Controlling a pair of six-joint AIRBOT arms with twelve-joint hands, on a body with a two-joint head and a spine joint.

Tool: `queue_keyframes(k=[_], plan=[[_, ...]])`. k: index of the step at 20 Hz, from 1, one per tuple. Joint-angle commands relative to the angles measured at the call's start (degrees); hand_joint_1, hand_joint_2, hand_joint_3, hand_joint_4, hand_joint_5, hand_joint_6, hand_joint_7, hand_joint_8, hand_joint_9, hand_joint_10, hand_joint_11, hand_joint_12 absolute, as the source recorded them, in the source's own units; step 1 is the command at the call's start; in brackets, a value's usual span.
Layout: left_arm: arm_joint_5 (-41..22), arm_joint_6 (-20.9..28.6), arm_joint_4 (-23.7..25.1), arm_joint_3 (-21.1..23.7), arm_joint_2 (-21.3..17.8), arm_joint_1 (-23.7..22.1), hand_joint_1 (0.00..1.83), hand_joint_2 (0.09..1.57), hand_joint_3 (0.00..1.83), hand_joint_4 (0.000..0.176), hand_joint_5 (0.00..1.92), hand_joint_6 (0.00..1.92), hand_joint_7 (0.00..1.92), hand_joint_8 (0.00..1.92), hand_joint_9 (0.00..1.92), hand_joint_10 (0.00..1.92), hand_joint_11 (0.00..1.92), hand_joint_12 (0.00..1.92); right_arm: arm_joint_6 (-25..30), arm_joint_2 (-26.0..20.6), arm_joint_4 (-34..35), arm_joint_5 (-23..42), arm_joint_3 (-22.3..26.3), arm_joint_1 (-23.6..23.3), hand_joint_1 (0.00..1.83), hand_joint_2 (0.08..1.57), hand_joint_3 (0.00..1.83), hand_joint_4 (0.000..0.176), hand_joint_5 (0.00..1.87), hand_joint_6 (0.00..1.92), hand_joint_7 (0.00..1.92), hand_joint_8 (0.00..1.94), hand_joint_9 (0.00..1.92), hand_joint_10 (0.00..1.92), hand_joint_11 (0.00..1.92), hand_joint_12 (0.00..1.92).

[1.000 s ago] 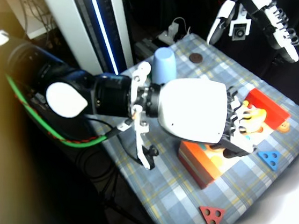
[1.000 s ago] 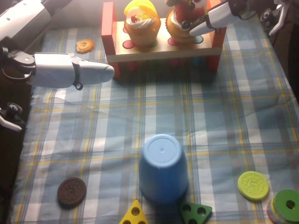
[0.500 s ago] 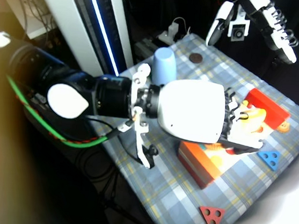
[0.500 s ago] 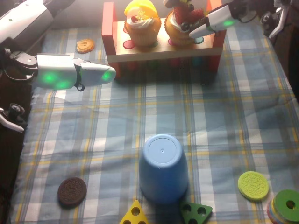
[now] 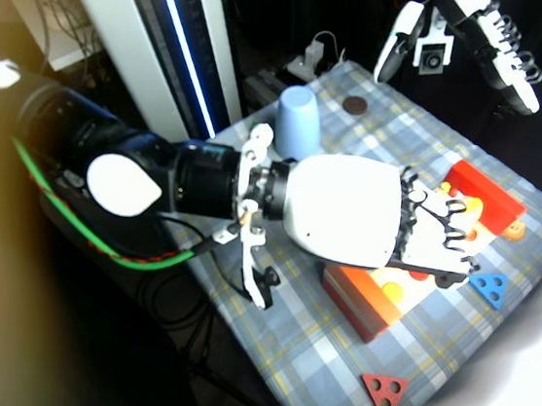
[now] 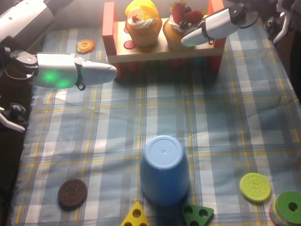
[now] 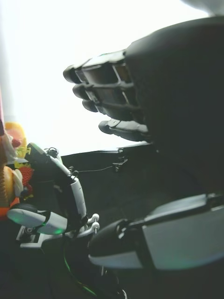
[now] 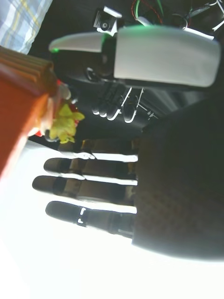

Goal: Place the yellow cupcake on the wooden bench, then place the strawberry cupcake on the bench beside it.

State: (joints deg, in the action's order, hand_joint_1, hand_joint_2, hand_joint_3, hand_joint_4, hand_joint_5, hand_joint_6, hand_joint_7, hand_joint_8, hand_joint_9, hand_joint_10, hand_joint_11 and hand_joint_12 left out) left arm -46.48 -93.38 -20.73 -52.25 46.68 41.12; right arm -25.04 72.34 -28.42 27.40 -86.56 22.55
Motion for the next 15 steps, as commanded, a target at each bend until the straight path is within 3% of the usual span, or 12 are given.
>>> queue_keyframes(k=[1, 2, 3, 5, 6, 7, 8, 9, 10, 11, 13, 15], plan=[[-8.91, 1.17, 0.64, -0.25, -0.47, -0.45, 0.84, 0.79, 0.00, 0.176, 0.00, 0.00, 0.00, 0.00, 0.00, 0.00, 0.00, 0.00, -1.40, -1.99, 4.73, 9.86, 0.55, -0.73, 0.58, 0.91, 0.00, 0.150, 0.03, 0.00, 0.01, 0.00, 0.02, 0.00, 0.00, 0.28], [-9.83, 2.05, 0.78, -0.27, -0.75, -0.42, 0.84, 0.79, 0.00, 0.176, 0.00, 0.00, 0.00, 0.00, 0.00, 0.00, 0.00, 0.00, -2.93, -3.91, 6.97, 11.67, 1.95, -0.73, 0.58, 0.91, 0.00, 0.150, 0.03, 0.00, 0.01, 0.00, 0.02, 0.00, 0.00, 0.28], [-11.04, 3.25, 0.92, -0.25, -1.18, -0.33, 0.77, 0.80, 0.00, 0.176, 0.00, 0.00, 0.00, 0.00, 0.00, 0.00, 0.00, 0.00, -5.06, -6.57, 9.29, 14.40, 3.79, -0.73, 0.55, 0.88, 0.00, 0.170, 0.01, 0.00, 0.00, 0.00, 0.00, 0.00, 0.00, 0.06], [-15.88, 9.48, 1.87, 0.07, -2.71, 1.89, 0.81, 0.79, 0.00, 0.176, 0.00, 0.00, 0.00, 0.00, 0.00, 0.00, 0.00, 0.00, -5.31, -12.60, 12.45, 22.64, 8.50, 1.59, 0.61, 0.89, 0.00, 0.176, 0.00, 0.00, 0.00, 0.00, 0.00, 0.00, 0.00, 0.00], [-19.83, 15.69, 2.59, 0.55, -3.98, 4.68, 0.84, 0.81, 0.00, 0.176, 0.00, 0.00, 0.00, 0.00, 0.00, 0.00, 0.00, 0.00, -5.44, -15.75, 16.53, 30.39, 11.72, 6.50, 0.59, 0.90, 0.00, 0.176, 0.00, 0.00, 0.00, 0.00, 0.00, 0.00, 0.00, 0.00], [-20.67, 16.98, 2.71, 0.63, -4.24, 5.60, 0.75, 0.80, 0.00, 0.176, 0.00, 0.00, 0.00, 0.00, 0.00, 0.00, 0.00, 0.00, -5.50, -16.45, 17.41, 32.63, 12.54, 8.00, 0.61, 0.90, 0.00, 0.176, 0.00, 0.00, 0.00, 0.00, 0.00, 0.00, 0.00, 0.00], [-22.88, 20.80, 2.89, 0.88, -4.77, 7.93, 0.72, 0.79, 0.00, 0.176, 0.00, 0.00, 0.00, 0.00, 0.00, 0.00, 0.00, 0.00, -5.76, -18.17, 20.55, 38.60, 14.91, 12.70, 0.63, 0.90, 0.00, 0.176, 0.00, 0.00, 0.00, 0.00, 0.00, 0.00, 0.00, 0.00], [-24.30, 23.81, 3.23, 0.93, -5.07, 9.70, 0.65, 0.78, 0.00, 0.176, 0.00, 0.00, 0.00, 0.00, 0.00, 0.00, 0.00, 0.00, -6.24, -19.41, 23.79, 43.89, 17.16, 17.58, 0.77, 0.89, 0.00, 0.176, 0.00, 0.00, 0.00, 0.00, 0.00, 0.00, 0.00, 0.00], [-26.28, 27.20, 3.51, 0.93, -5.16, 11.42, 0.73, 0.81, 0.00, 0.176, 0.00, 0.00, 0.00, 0.00, 0.00, 0.00, 0.00, 0.00, -6.56, -20.15, 27.11, 48.85, 18.87, 22.10, 0.91, 0.90, 0.00, 0.176, 0.00, 0.00, 0.00, 0.00, 0.00, 0.00, 0.00, 0.00], [-29.28, 31.14, 3.75, 0.93, -5.15, 13.65, 0.87, 0.78, 0.00, 0.176, 0.00, 0.00, 0.00, 0.00, 0.00, 0.00, 0.00, 0.00, -6.64, -20.76, 30.43, 53.95, 20.62, 27.22, 0.93, 0.92, 0.01, 0.176, 0.01, 0.00, 0.00, 0.00, 0.00, 0.00, 0.00, 0.00], [-37.68, 39.89, 3.81, 0.93, -4.69, 19.04, 0.80, 0.80, 0.00, 0.176, 0.00, 0.00, 0.00, 0.00, 0.00, 0.00, 0.00, 0.00, -6.63, -21.03, 37.54, 65.35, 23.65, 36.28, 0.93, 0.90, 0.00, 0.136, 0.08, 0.01, 0.02, 0.00, 0.02, 0.00, 0.00, 0.00], [-43.78, 44.64, 3.17, 0.92, -4.26, 22.34, 0.68, 0.77, 0.00, 0.176, 0.00, 0.00, 0.00, 0.00, 0.00, 0.00, 0.04, 0.02, -6.62, -21.29, 40.17, 72.04, 25.17, 40.75, 0.89, 0.93, 0.00, 0.067, 0.11, 0.00, 0.11, 0.01, 0.09, 0.01, 0.06, 0.04]])
